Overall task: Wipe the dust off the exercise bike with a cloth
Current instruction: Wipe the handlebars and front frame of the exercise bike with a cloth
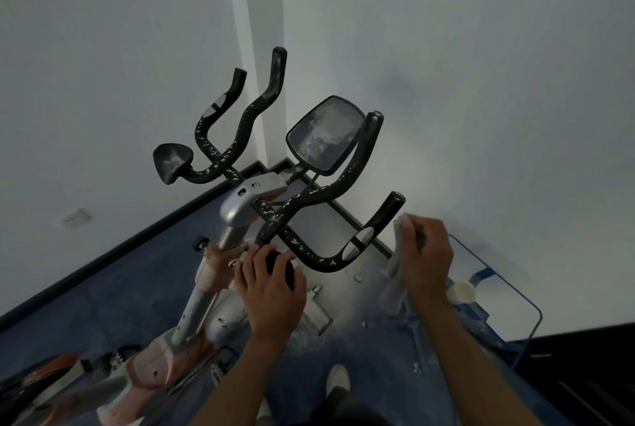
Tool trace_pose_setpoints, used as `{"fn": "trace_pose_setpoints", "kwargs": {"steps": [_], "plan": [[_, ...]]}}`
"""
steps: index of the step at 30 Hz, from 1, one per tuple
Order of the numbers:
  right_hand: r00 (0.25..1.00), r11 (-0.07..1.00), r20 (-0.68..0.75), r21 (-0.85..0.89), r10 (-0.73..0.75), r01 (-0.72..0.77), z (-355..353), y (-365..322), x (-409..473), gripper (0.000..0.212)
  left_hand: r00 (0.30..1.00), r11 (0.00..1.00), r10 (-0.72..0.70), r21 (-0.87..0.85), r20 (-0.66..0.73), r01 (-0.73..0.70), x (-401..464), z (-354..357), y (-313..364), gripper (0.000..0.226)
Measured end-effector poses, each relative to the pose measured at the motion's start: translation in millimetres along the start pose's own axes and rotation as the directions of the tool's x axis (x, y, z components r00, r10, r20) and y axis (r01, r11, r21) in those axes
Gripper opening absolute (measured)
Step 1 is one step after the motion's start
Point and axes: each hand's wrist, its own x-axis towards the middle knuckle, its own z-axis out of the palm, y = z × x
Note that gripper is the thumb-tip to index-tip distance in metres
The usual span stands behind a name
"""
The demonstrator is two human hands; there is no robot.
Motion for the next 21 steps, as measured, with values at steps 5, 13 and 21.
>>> {"fn": "trace_pose_setpoints", "kwargs": {"steps": [5,13,21], "plan": [[0.999,0.999,-0.049,0.043,0.003,-0.001,-7,-6,50,0.023,0.999,1.0,0.0,-0.009,-0.047,-0.001,-1,4,-2,0.028],[0.985,0.979,0.013,-0.108,-0.172,0.173,-9,13,50,0.014,0.996,1.0,0.009,-0.022,-0.083,-0.011,0,8,-3,0.028],[0.959,0.954,0.126,-0.127,-0.254,0.27,-9,22,42,0.016,0.995,0.999,0.011,-0.031,-0.095,-0.014,0,10,-4,0.026]]}}
